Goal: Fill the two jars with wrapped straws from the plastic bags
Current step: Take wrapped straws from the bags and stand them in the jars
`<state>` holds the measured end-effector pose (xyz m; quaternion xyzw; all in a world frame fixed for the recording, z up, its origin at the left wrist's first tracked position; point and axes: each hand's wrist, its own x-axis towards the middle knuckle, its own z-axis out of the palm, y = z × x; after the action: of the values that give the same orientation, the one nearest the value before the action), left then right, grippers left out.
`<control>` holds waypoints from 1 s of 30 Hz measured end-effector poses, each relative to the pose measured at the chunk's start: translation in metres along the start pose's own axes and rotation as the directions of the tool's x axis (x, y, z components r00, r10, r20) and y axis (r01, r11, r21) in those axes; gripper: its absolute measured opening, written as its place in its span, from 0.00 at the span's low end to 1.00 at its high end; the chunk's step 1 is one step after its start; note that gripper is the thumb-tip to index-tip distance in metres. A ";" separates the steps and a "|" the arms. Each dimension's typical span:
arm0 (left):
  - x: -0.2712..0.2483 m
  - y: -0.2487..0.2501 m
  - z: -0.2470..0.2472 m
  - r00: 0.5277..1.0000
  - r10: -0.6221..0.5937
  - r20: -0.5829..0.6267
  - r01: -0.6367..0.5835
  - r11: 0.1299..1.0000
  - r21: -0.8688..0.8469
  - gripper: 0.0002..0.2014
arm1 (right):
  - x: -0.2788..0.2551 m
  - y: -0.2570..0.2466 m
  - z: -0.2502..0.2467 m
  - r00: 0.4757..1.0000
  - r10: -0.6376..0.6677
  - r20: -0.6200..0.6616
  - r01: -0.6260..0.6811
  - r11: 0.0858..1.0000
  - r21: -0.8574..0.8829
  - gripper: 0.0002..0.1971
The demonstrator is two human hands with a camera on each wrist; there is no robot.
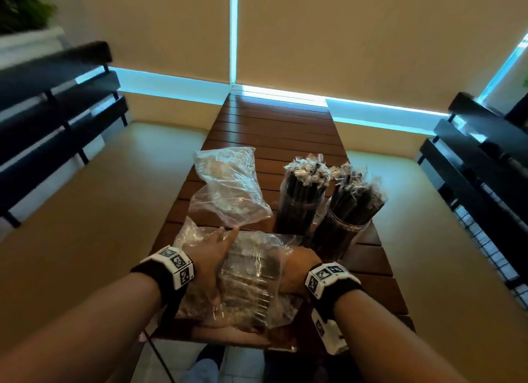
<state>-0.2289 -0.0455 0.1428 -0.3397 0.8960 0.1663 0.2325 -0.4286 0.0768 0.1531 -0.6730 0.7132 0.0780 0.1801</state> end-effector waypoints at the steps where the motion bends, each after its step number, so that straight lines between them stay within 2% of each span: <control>1: 0.001 -0.002 0.005 1.000 0.013 -0.023 -0.013 1.000 -0.005 0.83 | 0.003 -0.006 0.000 0.999 -0.035 0.017 0.035 0.999 -0.024 0.34; 3: 0.002 -0.004 0.009 0.998 0.034 -0.055 -0.036 0.999 -0.029 0.82 | 0.009 -0.016 -0.001 0.996 -0.083 0.040 0.085 0.995 -0.044 0.33; 6: 0.002 -0.004 0.008 0.998 0.042 -0.056 -0.045 0.998 -0.044 0.81 | 0.005 -0.029 -0.007 0.995 -0.092 0.033 0.094 0.994 -0.057 0.19; 11: -0.002 -0.004 0.010 0.996 0.014 -0.084 -0.024 0.994 -0.109 0.80 | 0.000 -0.033 -0.021 0.996 -0.087 0.037 0.089 0.993 -0.079 0.16; 14: -0.003 -0.004 0.009 0.997 0.000 -0.078 -0.011 0.991 -0.132 0.81 | 0.000 -0.032 -0.023 0.993 -0.046 0.108 0.061 0.988 -0.142 0.21; 17: -0.003 -0.002 0.008 0.997 0.001 -0.082 -0.013 0.989 -0.144 0.82 | 0.005 -0.028 -0.017 0.981 0.030 0.193 0.006 0.984 -0.181 0.33; 18: -0.003 -0.001 0.008 0.997 0.001 -0.083 -0.013 0.989 -0.148 0.82 | 0.006 -0.027 -0.015 0.983 0.024 0.182 0.008 0.985 -0.174 0.32; 20: -0.003 0.000 0.007 0.997 0.003 -0.079 -0.016 0.985 -0.170 0.81 | 0.004 -0.027 -0.015 0.992 -0.004 0.125 0.026 0.985 -0.169 0.22; 22: -0.004 -0.001 0.006 0.998 -0.001 -0.068 -0.013 0.980 -0.197 0.82 | -0.002 -0.026 -0.017 0.997 -0.047 0.065 0.058 0.982 -0.180 0.18; 25: -0.004 -0.002 0.006 0.998 -0.016 -0.056 0.004 0.977 -0.215 0.81 | -0.008 -0.014 -0.024 0.999 -0.047 0.003 0.047 0.973 -0.224 0.18; 30: -0.004 -0.001 0.007 0.999 -0.024 -0.034 0.017 0.980 -0.198 0.76 | -0.030 0.012 -0.046 0.997 0.059 0.047 -0.043 0.953 -0.301 0.17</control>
<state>-0.2233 -0.0409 0.1389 -0.3734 0.8756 0.2458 0.1829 -0.4471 0.0898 0.2053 -0.6714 0.7049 0.2086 0.0936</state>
